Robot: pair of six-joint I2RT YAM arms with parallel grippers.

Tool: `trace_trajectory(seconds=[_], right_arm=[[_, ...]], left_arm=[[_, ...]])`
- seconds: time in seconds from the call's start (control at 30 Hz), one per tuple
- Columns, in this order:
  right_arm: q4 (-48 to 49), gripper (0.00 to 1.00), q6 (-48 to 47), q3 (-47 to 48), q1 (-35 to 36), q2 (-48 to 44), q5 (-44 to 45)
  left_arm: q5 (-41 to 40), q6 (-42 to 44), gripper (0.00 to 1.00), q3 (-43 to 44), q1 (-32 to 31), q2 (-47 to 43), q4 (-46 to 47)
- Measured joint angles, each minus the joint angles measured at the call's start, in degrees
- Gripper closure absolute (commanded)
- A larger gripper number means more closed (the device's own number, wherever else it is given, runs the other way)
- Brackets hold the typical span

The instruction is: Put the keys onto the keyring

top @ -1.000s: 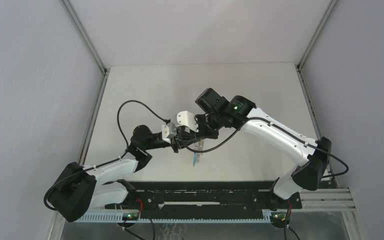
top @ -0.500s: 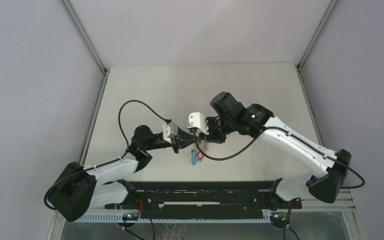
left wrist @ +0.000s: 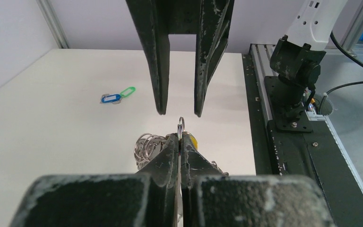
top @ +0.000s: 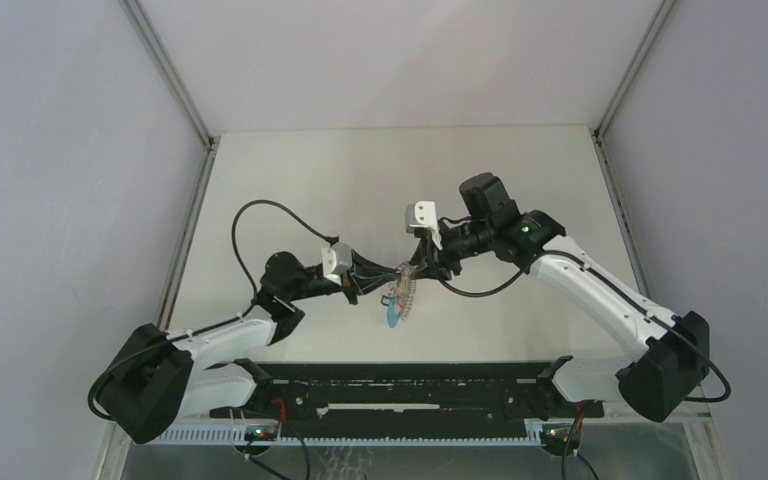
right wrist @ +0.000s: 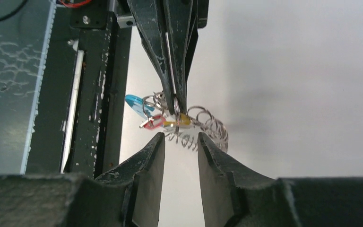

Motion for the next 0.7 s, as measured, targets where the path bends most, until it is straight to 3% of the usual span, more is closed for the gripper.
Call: trace_trajectory(seconds=[0.23, 0.43, 0.7], right_arm=[[3.5, 0.75, 0.9, 0.0, -0.8, 2.2, -5.2], [4.4, 1.00, 1.6, 0.0, -1.2, 3.4, -6.6], [3.9, 1.00, 1.9, -0.9, -2.8, 3.4, -7.8]], left_arm=[[0.0, -0.4, 1.00, 0.0, 0.0, 0.0, 0.8], [0.0, -0.9, 1.00, 0.0, 0.0, 0.0, 1.2], [-0.5, -1.0, 1.00, -0.1, 0.0, -0.3, 1.2]])
